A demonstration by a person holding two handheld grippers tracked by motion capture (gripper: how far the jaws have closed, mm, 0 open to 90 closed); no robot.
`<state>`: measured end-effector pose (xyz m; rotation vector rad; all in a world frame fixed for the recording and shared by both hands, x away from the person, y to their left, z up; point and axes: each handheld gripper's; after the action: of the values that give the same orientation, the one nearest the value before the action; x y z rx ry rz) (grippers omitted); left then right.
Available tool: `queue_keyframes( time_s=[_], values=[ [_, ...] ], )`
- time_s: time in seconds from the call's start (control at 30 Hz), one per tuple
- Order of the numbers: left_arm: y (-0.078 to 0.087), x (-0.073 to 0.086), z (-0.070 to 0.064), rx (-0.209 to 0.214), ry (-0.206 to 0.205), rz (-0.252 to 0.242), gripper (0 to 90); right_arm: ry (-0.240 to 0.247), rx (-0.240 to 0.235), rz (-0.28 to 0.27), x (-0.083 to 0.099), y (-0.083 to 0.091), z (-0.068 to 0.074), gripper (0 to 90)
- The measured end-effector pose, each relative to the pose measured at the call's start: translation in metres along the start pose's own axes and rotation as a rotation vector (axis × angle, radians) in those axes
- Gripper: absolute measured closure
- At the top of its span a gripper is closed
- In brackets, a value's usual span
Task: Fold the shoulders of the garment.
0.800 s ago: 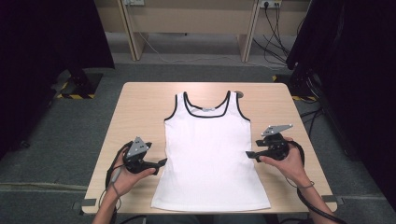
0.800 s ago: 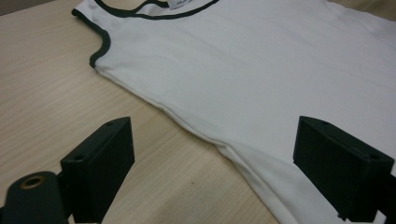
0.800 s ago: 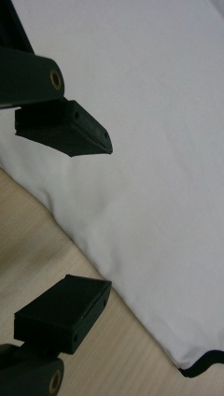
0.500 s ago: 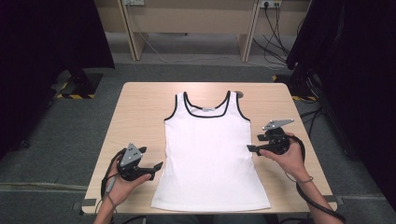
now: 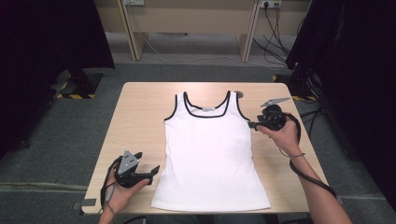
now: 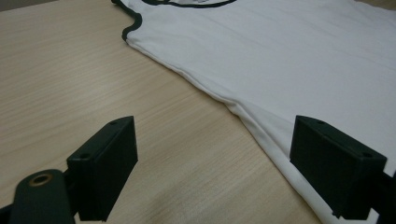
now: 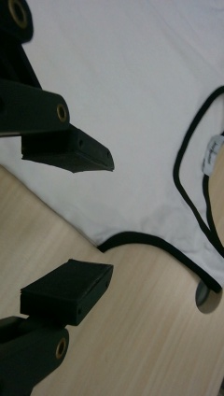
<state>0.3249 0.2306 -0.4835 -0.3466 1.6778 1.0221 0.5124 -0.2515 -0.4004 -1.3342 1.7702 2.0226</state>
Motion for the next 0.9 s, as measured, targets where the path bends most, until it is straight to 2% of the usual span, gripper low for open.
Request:
queue_keyframes(
  time_s=[0.13,0.17,0.27,0.3,0.33,0.37,0.43,0.47,0.5,0.53,0.6,0.63,0.7,0.73,0.8,0.83,0.9],
  values=[
    [0.001,0.003,-0.001,-0.002,0.005,-0.008,14.4,-0.032,0.031,0.005,-0.02,-0.014,-0.01,49.3],
    [0.001,0.003,-0.001,-0.002,0.005,-0.008,14.4,-0.032,0.031,0.005,-0.02,-0.014,-0.01,49.3],
    [0.002,0.005,-0.001,0.003,0.009,-0.01,14.5,-0.03,0.051,0.029,-0.034,-0.032,-0.012,53.0],
    [0.002,0.005,-0.001,0.003,0.009,-0.01,14.5,-0.03,0.051,0.029,-0.034,-0.032,-0.012,53.0],
    [0.002,0.005,-0.001,0.003,0.009,-0.01,14.5,-0.034,0.058,0.039,-0.045,-0.045,-0.011,53.0],
    [0.002,0.005,-0.001,0.003,0.009,-0.01,14.5,-0.034,0.058,0.039,-0.045,-0.045,-0.011,56.3],
    [0.003,0.005,-0.001,-0.003,0.013,-0.016,14.6,-0.034,0.058,0.039,-0.045,-0.045,-0.011,56.3],
    [0.003,0.006,-0.001,-0.003,0.006,-0.014,14.6,-0.041,0.066,0.046,-0.055,-0.056,-0.012,58.7],
    [0.003,0.006,-0.001,-0.003,0.006,-0.014,14.6,-0.041,0.066,0.046,-0.055,-0.056,-0.012,58.7],
    [0.003,0.006,-0.001,-0.003,0.006,-0.014,14.6,-0.048,0.072,0.056,-0.064,-0.066,-0.012,58.7],
    [0.003,0.006,-0.002,-0.004,0.006,-0.014,14.6,-0.048,0.072,0.056,-0.064,-0.066,-0.012,59.9],
    [0.003,0.006,-0.002,-0.004,0.006,-0.014,14.6,-0.063,0.081,0.082,-0.07,-0.077,-0.015,59.9],
    [0.004,0.006,-0.001,-0.001,0.008,-0.018,14.6,-0.063,0.081,0.082,-0.07,-0.077,-0.015,61.4],
    [0.004,0.006,-0.001,-0.001,0.008,-0.018,14.6,-0.086,0.078,0.091,-0.073,-0.085,-0.018,61.4],
    [0.004,0.006,-0.001,0.004,0.014,-0.016,14.6,-0.086,0.078,0.091,-0.073,-0.085,-0.018,62.4],
    [0.004,0.006,-0.001,0.004,0.014,-0.016,14.6,-0.096,0.081,0.105,-0.075,-0.094,-0.018,62.4],
    [0.003,0.006,-0.001,0.004,0.009,-0.013,14.6,-0.096,0.081,0.105,-0.075,-0.094,-0.018,63.8]
  ],
)
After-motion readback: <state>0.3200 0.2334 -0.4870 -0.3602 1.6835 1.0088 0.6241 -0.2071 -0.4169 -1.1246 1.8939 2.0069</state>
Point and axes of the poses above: each handheld gripper's, and its own axes: y roughly backward along the jaws, x roughly out of its underside, z roughly to its left, and after that the axes turned 7 degrees about x, right-handed
